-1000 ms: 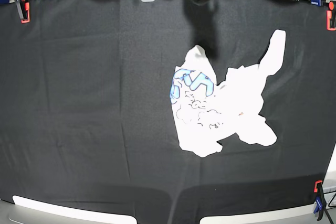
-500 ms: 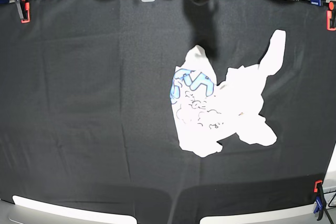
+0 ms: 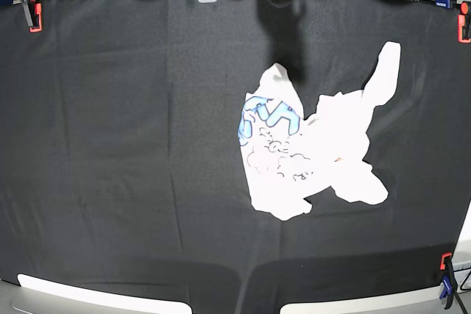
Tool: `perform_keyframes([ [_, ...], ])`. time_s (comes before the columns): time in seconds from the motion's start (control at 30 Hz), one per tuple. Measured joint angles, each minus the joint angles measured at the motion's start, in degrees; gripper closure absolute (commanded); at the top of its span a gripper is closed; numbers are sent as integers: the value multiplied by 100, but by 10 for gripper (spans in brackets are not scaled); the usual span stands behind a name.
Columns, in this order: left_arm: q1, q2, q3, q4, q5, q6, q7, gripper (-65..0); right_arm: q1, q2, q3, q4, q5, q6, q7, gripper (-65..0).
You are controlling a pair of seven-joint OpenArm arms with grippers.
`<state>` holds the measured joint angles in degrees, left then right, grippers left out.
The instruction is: Layout the t-shirt on the table in an organized manner, then fold the t-shirt properly
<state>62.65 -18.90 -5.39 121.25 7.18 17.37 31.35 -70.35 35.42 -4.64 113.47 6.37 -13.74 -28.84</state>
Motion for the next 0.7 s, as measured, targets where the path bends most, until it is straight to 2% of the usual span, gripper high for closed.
perform_keyframes([
  [0.27,-310,0,0,420,-7,-59,17,-414,0,22,31,664,-72,-2,-9,-301],
  [0.33,-481,0,0,501,-7,-175,0,-414,0,26,31,791,-369,-4,-20,-301],
  [0.5,-774,0,2,564,-31,-369,20,-414,0,31,31,1038,-852,-391,-22,-301],
  [0.7,-1279,-2,2,566,-33,-385,17,-414,420,26,26,1110,-975,-428,7,-301],
])
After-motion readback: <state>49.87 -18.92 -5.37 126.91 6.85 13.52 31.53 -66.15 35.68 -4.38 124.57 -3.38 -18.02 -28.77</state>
